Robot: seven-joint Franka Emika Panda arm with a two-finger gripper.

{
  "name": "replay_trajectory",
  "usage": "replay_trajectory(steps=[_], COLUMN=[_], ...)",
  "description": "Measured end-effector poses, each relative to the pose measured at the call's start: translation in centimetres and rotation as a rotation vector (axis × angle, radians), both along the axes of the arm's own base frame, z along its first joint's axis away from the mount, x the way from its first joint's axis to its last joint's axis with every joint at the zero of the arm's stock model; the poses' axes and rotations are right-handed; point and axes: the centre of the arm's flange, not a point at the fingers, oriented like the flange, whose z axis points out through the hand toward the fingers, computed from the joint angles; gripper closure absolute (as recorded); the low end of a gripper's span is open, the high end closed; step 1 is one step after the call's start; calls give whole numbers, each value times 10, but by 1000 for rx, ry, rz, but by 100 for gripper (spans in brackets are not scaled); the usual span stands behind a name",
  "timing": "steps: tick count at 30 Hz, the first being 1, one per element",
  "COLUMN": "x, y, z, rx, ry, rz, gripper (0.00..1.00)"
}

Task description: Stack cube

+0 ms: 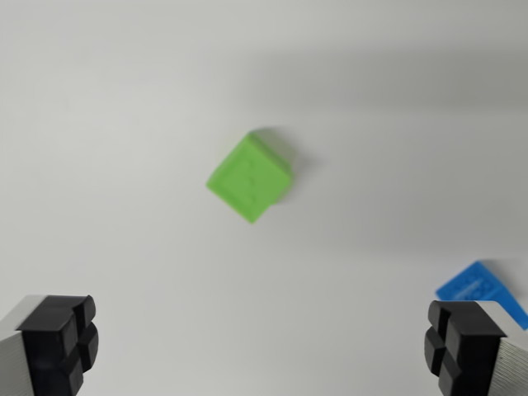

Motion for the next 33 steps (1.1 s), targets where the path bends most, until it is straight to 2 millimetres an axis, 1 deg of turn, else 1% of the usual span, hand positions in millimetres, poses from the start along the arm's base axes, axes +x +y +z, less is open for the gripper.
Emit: replay_trajectory(steps=[18, 33], x=[-20, -44], y=[-26, -57], z=[-20, -44], rx=[-2, -4], ry=[3, 6], rz=[100, 220], gripper=[0, 0])
